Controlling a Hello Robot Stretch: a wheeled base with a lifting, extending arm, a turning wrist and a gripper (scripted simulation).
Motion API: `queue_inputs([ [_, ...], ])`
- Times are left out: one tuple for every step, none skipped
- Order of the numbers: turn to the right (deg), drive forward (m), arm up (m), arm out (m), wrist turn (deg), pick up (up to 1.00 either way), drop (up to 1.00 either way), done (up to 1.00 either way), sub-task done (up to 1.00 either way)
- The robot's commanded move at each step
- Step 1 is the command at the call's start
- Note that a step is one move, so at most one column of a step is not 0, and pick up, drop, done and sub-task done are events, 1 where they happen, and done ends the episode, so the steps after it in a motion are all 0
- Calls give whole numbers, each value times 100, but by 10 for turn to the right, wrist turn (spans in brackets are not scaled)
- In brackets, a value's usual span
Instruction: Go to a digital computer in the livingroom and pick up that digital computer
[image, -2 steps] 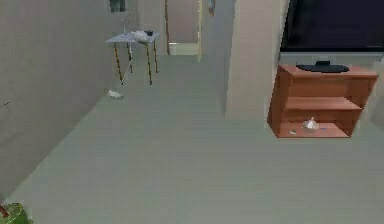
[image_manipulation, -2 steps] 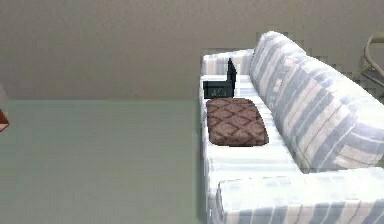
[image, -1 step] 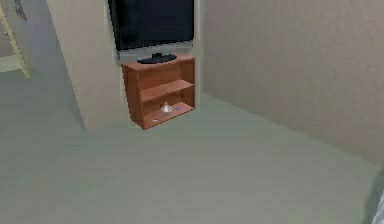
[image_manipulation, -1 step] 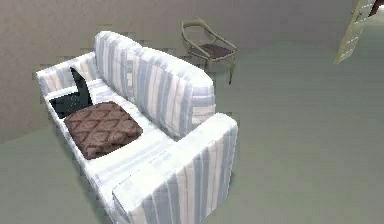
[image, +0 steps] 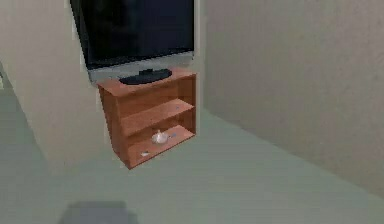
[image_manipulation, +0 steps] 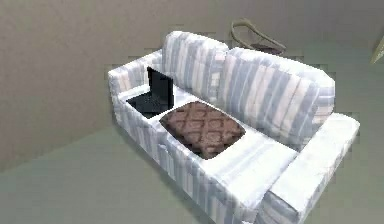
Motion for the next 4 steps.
queue_inputs([
  [450,0,0,0,0,0,0,0,0],
  [30,0,0,0,0,0,0,0,0],
  [0,40,0,0,0,0,0,0,0],
  [-450,0,0,0,0,0,0,0,0],
])
